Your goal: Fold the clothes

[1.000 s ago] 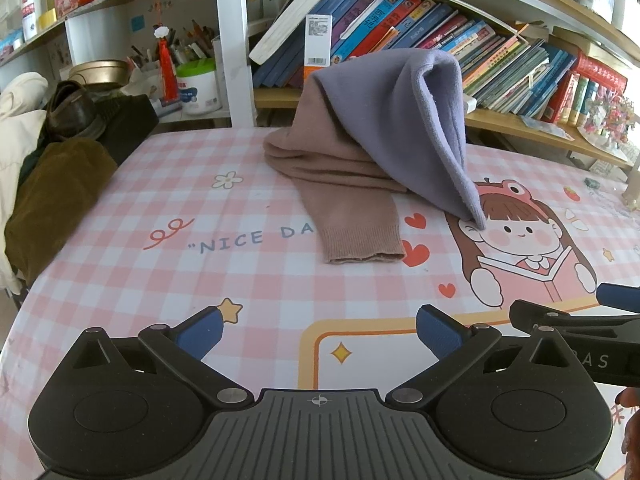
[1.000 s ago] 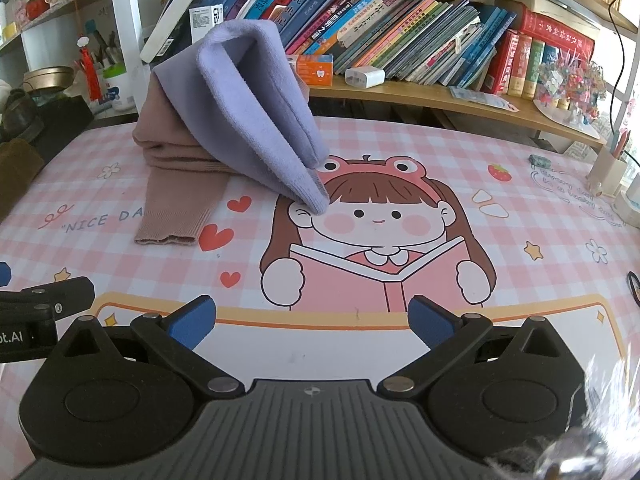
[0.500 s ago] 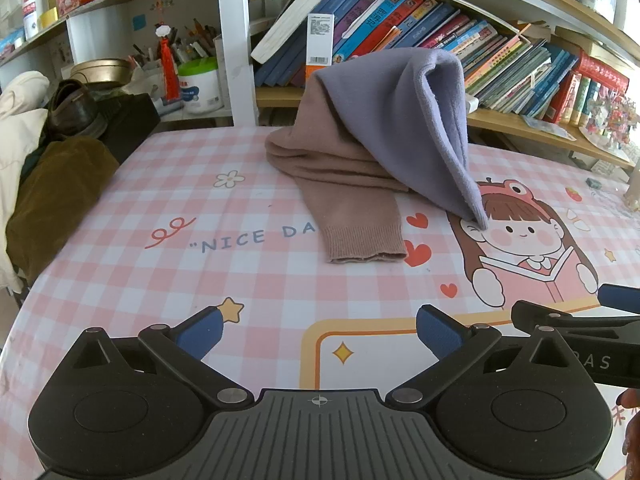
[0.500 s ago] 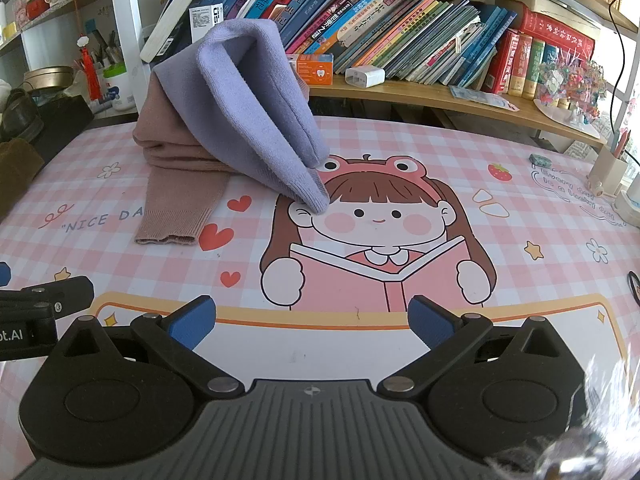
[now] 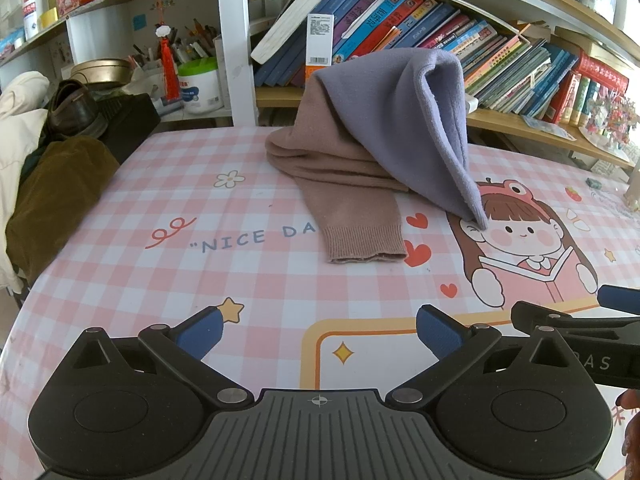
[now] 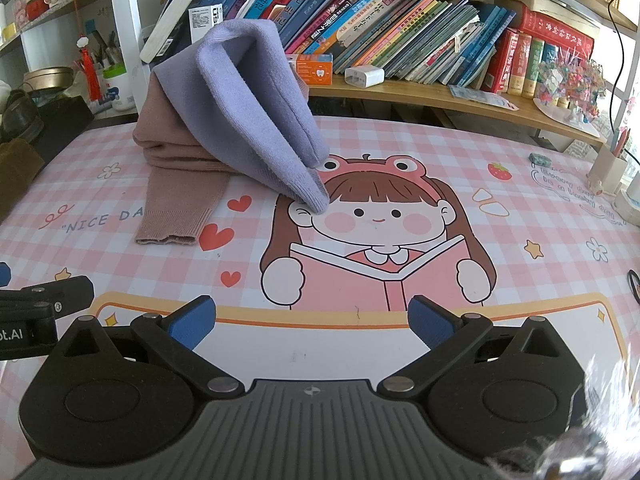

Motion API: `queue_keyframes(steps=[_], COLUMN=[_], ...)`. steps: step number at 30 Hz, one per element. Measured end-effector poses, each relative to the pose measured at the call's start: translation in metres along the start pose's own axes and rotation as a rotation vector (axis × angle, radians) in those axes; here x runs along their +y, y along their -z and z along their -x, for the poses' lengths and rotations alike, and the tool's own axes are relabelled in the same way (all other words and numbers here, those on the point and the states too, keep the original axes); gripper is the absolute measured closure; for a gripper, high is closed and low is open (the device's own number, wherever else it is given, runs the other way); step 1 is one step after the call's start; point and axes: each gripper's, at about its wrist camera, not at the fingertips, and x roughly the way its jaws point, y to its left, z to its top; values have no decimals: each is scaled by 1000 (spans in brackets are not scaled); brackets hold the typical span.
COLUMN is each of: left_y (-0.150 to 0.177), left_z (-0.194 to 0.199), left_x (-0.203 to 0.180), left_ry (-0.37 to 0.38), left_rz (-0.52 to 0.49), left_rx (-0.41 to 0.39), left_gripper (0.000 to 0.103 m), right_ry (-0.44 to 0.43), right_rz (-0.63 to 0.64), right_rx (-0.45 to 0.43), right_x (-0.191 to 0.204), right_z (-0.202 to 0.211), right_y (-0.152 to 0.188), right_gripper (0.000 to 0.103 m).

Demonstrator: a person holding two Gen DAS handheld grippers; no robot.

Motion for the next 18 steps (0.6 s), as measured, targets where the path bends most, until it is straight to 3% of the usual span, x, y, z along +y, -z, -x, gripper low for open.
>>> queue_keyframes(steps=[18], left_y=[-4], left_z=[-5], left_x=[0], left_ry=[5], left_rz=[-6], left_rx=[14], left_gripper=[0], right_ry=[-2], right_rz=[-4], right_rx=[7], right_x=[-1], right_z=[-6], right_y=[-2], right_gripper=[0])
